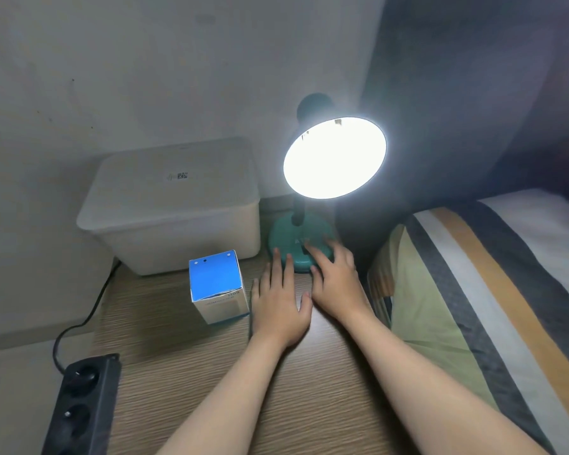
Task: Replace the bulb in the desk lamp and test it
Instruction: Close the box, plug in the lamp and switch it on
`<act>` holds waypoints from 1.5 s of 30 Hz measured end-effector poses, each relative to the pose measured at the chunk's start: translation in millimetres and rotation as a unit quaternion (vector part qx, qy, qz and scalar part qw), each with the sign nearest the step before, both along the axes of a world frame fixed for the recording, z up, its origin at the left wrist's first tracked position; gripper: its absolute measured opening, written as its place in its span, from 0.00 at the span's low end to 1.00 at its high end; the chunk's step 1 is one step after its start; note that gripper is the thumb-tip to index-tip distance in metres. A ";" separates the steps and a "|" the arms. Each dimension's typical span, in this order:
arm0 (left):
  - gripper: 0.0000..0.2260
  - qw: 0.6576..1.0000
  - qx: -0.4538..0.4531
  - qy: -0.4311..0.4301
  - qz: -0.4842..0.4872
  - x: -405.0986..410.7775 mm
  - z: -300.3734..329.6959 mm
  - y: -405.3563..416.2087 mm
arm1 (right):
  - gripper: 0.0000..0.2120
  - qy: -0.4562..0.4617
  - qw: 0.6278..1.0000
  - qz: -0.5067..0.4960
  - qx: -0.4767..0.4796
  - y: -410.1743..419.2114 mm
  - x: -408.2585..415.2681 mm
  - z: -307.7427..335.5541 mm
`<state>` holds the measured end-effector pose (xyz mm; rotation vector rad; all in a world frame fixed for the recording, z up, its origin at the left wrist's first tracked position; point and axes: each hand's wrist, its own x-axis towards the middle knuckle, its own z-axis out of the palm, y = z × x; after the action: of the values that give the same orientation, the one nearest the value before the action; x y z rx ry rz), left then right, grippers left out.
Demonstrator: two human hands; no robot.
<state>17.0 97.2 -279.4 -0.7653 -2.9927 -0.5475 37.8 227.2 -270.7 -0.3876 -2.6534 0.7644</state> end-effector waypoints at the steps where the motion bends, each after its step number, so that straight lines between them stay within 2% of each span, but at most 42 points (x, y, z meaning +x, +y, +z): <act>1: 0.33 1.000 0.000 -0.001 -0.001 0.3 0.1 0.2 | 0.24 -0.004 1.000 -0.001 0.004 0.0 -0.2 0.1; 33: 0.34 1.000 0.002 -0.005 0.004 2.8 2.7 1.8 | 0.21 -0.014 1.000 -0.007 0.001 0.5 -1.5 -1.6; 45: 0.33 0.999 0.032 -0.009 -0.012 2.8 1.1 -2.1 | 0.23 -0.022 0.999 0.006 0.039 4.4 -4.3 -4.5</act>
<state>19.7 95.1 -278.3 -0.7973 -2.9695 -0.6502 33.5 231.7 -275.2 -0.3725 -2.7183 0.6603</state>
